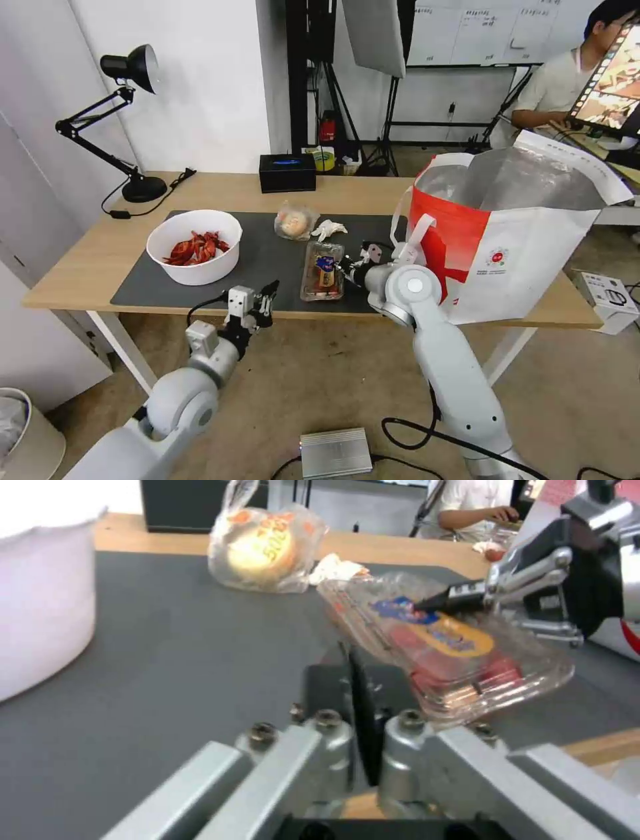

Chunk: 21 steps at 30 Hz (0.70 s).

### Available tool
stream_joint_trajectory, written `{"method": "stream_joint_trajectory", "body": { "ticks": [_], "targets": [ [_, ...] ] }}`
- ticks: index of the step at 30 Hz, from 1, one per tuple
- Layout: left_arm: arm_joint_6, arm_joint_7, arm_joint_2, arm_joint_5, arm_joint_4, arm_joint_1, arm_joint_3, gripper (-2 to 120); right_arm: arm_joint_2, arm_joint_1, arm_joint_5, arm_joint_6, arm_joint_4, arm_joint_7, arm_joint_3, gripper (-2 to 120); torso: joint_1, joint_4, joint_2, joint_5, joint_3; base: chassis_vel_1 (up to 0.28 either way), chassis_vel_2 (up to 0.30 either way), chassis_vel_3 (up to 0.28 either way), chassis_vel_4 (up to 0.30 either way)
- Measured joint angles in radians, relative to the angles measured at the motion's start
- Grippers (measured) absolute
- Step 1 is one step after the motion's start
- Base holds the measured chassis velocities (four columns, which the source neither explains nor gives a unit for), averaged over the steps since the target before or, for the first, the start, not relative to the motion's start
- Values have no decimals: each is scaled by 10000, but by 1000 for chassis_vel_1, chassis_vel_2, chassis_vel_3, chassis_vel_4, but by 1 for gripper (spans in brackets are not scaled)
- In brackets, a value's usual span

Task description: Pick up the trash from the table and place it into the takeout bag.

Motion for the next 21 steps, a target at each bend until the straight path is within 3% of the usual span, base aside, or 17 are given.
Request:
{"method": "stream_joint_trajectory", "body": {
  "ticks": [3, 5, 14, 16, 17, 21],
  "targets": [
    [4, -10, -44, 0, -139, 154, -154, 22, -45, 49, -79, 52, 133, -172, -10, 0, 0, -1, 1, 0, 0, 0, 0, 0, 0],
    [8, -119, -109, 0, -313, 317, -270, 35, -142, 98, -148, 94, 320, -375, -28, 0, 0, 0, 1, 0, 0, 0, 0, 0, 0],
    [126, -349, -304, 34, -570, 565, -404, 62, -517, 26, -367, 119, 887, -674, 5, 0, 0, 0, 0, 0, 0, 0, 0, 0, 0],
    [135, -360, -303, 34, -607, 591, -439, 64, -558, 19, -387, 119, 962, -693, 6, 0, 0, -1, 0, 0, 0, 0, 0, 0, 0],
    [147, -371, -282, 32, -678, 635, -527, 75, -665, 9, -432, 122, 1145, -730, 6, 0, 0, 0, 1, 0, 0, 0, 0, 0, 0],
    [153, -387, -157, 11, -781, 758, -751, 88, -891, 8, -471, 129, 1630, -786, 36, 0, 0, 0, 0, 1, -1, 0, 0, 0, 0]
  ]
}}
